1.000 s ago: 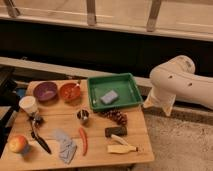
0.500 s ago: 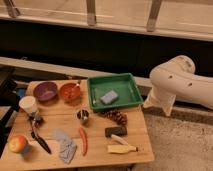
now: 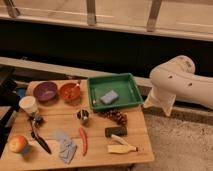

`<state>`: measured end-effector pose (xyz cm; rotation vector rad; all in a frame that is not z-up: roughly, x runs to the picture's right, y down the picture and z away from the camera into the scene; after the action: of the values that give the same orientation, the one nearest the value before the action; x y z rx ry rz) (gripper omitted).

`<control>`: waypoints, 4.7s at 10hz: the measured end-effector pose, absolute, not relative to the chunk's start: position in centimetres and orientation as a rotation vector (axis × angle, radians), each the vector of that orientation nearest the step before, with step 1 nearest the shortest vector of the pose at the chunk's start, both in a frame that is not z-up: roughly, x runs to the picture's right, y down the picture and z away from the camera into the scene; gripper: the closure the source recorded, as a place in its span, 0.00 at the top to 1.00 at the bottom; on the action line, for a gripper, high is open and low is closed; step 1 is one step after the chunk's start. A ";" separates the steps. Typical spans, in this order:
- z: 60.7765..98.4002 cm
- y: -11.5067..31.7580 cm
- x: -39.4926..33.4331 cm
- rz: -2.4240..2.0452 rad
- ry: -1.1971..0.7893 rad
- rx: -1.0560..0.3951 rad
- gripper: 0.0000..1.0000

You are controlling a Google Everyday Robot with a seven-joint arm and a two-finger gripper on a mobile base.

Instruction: Place fork in tray

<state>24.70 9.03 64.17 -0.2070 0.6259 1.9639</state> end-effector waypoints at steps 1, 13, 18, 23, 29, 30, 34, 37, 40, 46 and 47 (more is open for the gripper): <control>64.2 9.0 24.7 1.964 0.626 -0.207 0.67; 65.7 4.3 18.3 1.857 0.418 -0.192 0.67; 65.1 0.9 9.5 1.731 0.235 -0.261 0.67; 65.7 -0.4 9.4 1.735 0.198 -0.251 0.67; 70.7 -5.8 -1.5 1.676 0.040 -0.383 0.67; 71.4 -6.5 -3.2 1.666 0.023 -0.411 0.67; 71.8 -6.8 -3.9 1.664 0.017 -0.426 0.67; 73.4 -6.4 -5.2 1.695 0.010 -0.409 0.67; 75.5 -8.0 -8.5 1.650 -0.005 -0.405 0.67; 79.8 -10.2 -11.8 1.634 -0.149 -0.469 0.67; 80.7 -9.7 -11.6 1.665 -0.181 -0.489 0.67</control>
<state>-11.55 -9.74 80.70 -0.4890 -0.1813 1.6650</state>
